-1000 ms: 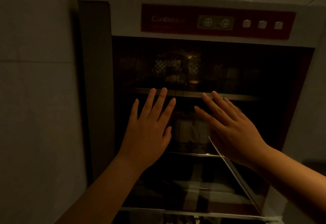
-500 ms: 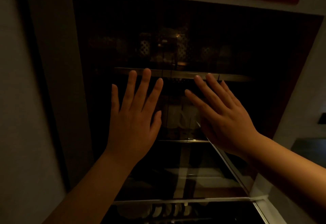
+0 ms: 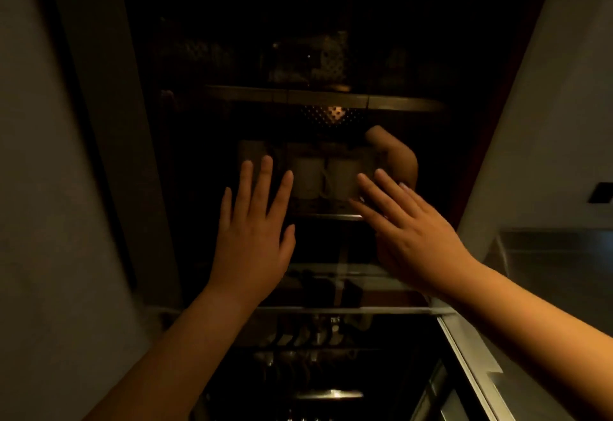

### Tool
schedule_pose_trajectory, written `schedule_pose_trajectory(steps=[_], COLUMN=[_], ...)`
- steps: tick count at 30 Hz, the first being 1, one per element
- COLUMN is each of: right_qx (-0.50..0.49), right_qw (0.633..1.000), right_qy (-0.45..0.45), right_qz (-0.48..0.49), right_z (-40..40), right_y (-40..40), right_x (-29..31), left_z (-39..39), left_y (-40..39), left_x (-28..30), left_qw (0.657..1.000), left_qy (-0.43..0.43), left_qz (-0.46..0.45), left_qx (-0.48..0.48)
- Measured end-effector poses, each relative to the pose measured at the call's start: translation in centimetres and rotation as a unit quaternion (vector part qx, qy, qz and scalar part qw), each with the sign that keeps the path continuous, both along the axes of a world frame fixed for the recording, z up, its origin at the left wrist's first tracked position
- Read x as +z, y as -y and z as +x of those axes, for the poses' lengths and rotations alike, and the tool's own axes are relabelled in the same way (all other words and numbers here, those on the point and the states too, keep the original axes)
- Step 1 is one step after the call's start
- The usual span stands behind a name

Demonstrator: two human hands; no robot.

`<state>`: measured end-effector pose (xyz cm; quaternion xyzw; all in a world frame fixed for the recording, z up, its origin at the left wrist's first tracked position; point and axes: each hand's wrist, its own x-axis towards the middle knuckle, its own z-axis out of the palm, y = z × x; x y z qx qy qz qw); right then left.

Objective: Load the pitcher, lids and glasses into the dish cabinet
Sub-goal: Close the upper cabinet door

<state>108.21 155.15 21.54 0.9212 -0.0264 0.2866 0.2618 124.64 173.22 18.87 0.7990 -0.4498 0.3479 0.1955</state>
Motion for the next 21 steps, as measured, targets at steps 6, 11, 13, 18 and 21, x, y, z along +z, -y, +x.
schedule_pose_trajectory(steps=[6,11,13,18,21], right_qx=[0.001,-0.041,-0.046,-0.063,-0.063], right_qw=[0.989,0.975,0.97,0.951,0.942], right_qy=[-0.097,-0.155,-0.165,-0.216,-0.24], right_qz=[0.109,0.153,0.173,0.213,0.227], right_z=[-9.0,-17.1,-19.8,-24.9,-26.2], right_y=[1.1,1.9,2.1,2.3,2.2], right_x=[-4.6,-8.6,-9.8,-13.6,-15.7], left_z=[-6.6,-17.2,-22.0,-30.7,-33.6], left_y=[0.3,1.7,2.0,3.0,3.8], left_x=[-5.6,-9.4,-10.6,-12.6,-13.9], left_qw=[0.992,0.971,0.959,0.937,0.925], left_qy=[-0.081,-0.179,-0.21,-0.233,-0.241], left_qz=[0.089,0.158,0.178,0.224,0.263], left_qx=[0.04,-0.028,-0.07,-0.13,-0.13])
